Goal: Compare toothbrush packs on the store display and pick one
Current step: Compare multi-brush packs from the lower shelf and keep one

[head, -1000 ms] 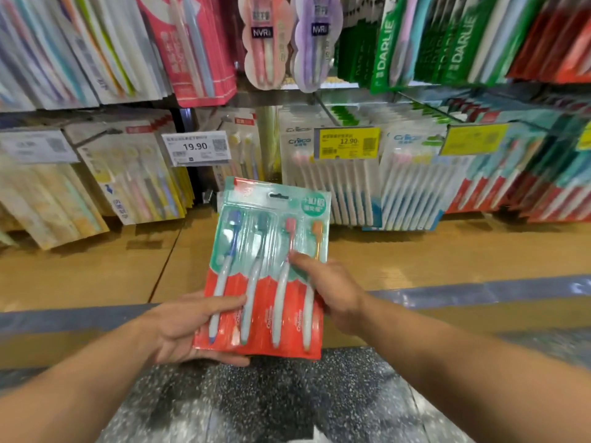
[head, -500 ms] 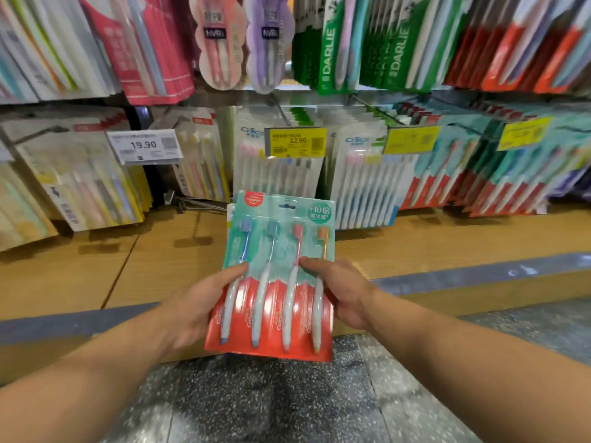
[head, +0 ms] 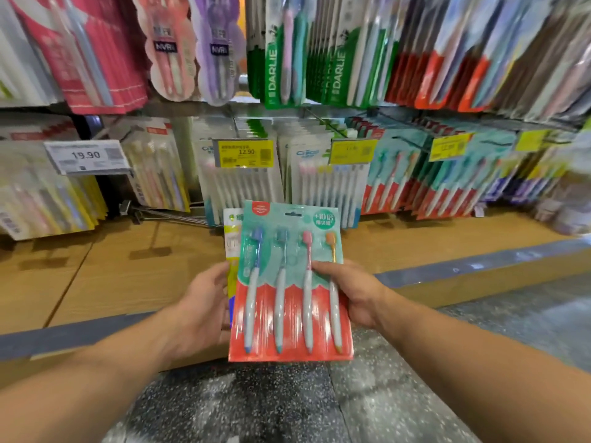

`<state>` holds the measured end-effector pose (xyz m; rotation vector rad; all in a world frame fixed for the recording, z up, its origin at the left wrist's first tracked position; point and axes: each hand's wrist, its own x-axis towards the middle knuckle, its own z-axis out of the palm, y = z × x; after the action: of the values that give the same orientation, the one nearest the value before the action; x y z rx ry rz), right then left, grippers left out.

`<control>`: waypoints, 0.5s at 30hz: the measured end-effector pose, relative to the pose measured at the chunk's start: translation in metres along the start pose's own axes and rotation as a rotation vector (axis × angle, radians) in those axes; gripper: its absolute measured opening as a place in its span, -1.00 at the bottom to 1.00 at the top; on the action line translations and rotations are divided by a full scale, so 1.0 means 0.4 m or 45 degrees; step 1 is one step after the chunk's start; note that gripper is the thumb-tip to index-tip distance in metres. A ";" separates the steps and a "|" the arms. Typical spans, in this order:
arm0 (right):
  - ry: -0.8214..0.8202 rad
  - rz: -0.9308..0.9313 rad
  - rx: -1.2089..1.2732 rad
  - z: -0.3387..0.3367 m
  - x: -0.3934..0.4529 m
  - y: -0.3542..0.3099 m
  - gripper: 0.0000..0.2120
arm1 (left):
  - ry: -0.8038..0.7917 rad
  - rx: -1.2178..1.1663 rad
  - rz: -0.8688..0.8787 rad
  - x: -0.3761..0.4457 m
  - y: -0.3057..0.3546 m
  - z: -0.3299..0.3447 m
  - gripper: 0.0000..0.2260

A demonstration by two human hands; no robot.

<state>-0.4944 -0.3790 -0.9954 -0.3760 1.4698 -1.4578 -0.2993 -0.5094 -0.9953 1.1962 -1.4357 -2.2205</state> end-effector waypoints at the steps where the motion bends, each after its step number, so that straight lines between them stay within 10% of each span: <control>1: -0.011 -0.010 -0.009 -0.001 0.000 -0.005 -0.69 | 0.008 -0.017 -0.020 0.000 -0.004 -0.012 -0.55; 15: 0.015 -0.034 -0.020 0.028 0.024 -0.036 -0.74 | 0.023 0.004 0.176 -0.022 0.024 -0.091 -0.70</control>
<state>-0.4960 -0.3964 -0.9843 -0.3984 1.4917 -1.4723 -0.2689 -0.5324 -0.9894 1.0805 -1.4687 -2.1110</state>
